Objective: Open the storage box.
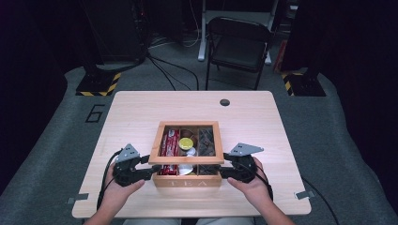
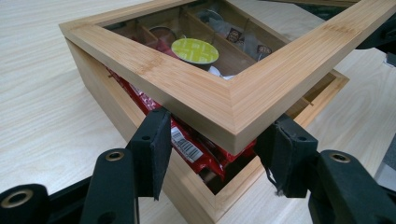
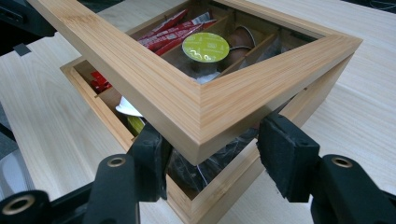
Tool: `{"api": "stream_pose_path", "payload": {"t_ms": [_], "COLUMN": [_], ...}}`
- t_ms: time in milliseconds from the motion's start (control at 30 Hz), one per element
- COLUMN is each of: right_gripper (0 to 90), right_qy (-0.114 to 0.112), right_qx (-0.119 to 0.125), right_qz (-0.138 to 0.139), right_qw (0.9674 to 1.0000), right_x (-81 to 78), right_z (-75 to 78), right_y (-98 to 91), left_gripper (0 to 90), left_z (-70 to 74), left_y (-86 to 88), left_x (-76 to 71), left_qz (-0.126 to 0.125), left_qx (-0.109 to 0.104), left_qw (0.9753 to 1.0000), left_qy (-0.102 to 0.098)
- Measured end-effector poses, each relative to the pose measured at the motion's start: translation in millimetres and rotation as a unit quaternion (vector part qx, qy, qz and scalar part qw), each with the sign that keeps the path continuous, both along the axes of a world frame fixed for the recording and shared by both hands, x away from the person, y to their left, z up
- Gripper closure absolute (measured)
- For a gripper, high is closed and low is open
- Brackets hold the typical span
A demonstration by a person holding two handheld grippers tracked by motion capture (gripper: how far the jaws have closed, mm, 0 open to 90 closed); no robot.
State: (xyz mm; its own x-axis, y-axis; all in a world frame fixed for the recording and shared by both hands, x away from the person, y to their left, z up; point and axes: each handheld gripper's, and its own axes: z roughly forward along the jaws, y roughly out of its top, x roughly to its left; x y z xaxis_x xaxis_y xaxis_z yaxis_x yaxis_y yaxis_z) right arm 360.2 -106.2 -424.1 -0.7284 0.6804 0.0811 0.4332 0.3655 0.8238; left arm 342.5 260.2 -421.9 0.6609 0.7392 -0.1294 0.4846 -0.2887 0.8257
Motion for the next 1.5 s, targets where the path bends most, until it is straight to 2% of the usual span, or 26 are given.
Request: {"api": "stream_pose_path", "payload": {"t_ms": [367,633,733,900,1100,1500], "right_gripper": [44.1,43.3,43.0,42.8,42.6,43.3], "right_qy": [0.000,-0.014,-0.020,-0.020,-0.017,-0.028], "right_qx": [0.005,0.000,-0.002,0.003,0.012,0.009], "right_qz": [-0.008,-0.014,-0.012,-0.013,-0.014,-0.013], "right_qw": [1.0000,0.9998,0.9997,0.9997,0.9997,0.9995], "right_x": [4.8,7.0,9.1,12.6,17.1,28.6], "right_z": [9.4,18.8,22.8,29.1,35.3,55.1], "right_y": [-2.0,-1.5,-1.4,-1.7,-2.3,-1.0], "left_gripper": [45.4,45.2,44.0,43.9,43.6,44.3], "left_z": [7.7,14.5,18.8,25.0,31.9,48.6], "left_y": [0.3,2.5,2.3,1.9,2.8,3.4], "left_x": [5.1,9.8,11.2,14.1,19.4,30.0], "left_qz": [0.011,0.019,0.016,0.017,0.015,0.017], "left_qx": [-0.005,-0.011,-0.004,-0.004,-0.006,-0.012], "left_qw": [0.9999,0.9997,0.9996,0.9995,0.9995,0.9992], "left_qy": [-0.005,-0.009,-0.021,-0.028,-0.027,-0.033]}}
